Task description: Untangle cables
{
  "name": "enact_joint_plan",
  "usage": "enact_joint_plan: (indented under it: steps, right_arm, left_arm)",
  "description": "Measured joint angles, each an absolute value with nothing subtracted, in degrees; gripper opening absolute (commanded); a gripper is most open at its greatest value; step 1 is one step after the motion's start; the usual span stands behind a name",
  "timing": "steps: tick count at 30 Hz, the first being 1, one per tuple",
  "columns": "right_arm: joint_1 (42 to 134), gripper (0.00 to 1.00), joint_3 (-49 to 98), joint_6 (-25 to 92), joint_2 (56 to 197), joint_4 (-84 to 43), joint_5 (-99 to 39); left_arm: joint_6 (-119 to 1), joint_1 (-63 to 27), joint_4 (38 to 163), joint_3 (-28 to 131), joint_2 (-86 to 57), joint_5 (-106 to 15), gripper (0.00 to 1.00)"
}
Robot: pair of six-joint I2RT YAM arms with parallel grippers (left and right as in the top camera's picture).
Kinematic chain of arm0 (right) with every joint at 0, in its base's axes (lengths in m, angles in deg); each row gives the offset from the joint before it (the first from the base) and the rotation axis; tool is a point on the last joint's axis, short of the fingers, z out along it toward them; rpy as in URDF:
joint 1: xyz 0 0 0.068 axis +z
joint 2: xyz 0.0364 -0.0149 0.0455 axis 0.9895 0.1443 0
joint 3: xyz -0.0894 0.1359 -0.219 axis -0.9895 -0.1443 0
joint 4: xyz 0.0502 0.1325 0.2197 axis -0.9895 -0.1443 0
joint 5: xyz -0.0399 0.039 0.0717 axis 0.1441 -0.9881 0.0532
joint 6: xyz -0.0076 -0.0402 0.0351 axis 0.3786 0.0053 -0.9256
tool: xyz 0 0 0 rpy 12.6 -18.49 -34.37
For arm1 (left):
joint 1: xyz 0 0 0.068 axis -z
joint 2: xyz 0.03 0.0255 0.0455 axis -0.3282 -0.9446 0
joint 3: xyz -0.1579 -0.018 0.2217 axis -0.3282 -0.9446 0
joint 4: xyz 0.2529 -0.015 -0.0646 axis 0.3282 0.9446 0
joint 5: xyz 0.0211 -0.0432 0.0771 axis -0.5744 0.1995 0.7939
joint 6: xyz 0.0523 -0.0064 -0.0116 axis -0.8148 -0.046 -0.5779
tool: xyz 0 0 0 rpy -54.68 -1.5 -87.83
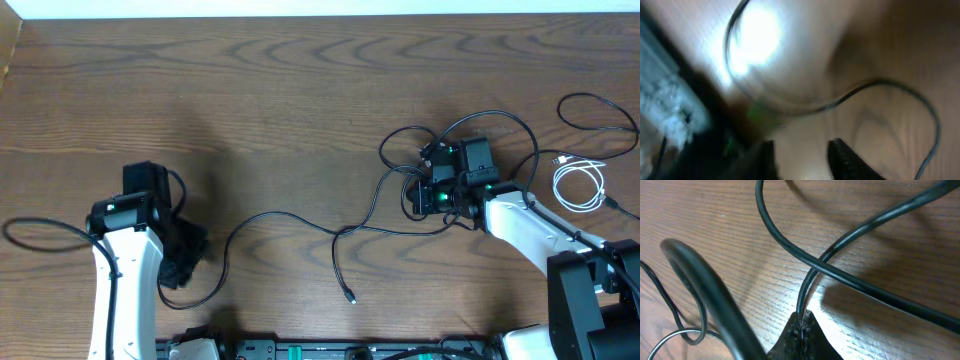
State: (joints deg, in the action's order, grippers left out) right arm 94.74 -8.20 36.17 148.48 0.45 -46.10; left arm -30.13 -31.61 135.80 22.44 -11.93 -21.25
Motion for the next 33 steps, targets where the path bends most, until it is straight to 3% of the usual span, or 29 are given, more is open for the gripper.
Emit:
enact_joint_plan:
  steps: [4, 7, 20, 33]
  right_arm:
    - [94.7, 0.01, -8.2, 36.2, 148.5, 0.5, -46.1]
    - [94.7, 0.01, -8.2, 36.2, 148.5, 0.4, -46.3]
    - [94.7, 0.01, -8.2, 36.2, 148.5, 0.5, -46.3]
    - [94.7, 0.01, -8.2, 36.2, 148.5, 1.2, -46.3]
  left_arm:
    - [-18.7, -31.6, 144.8, 22.3, -12.0, -23.3, 0.66]
    - [-11.6, -31.6, 147.1, 22.2, -12.0, -24.2, 0.74]
    - [-0.4, -31.5, 138.3, 20.5, -12.0, -24.6, 0.79]
    - [2.0, -31.5, 131.9, 13.6, -12.3, -28.6, 0.8]
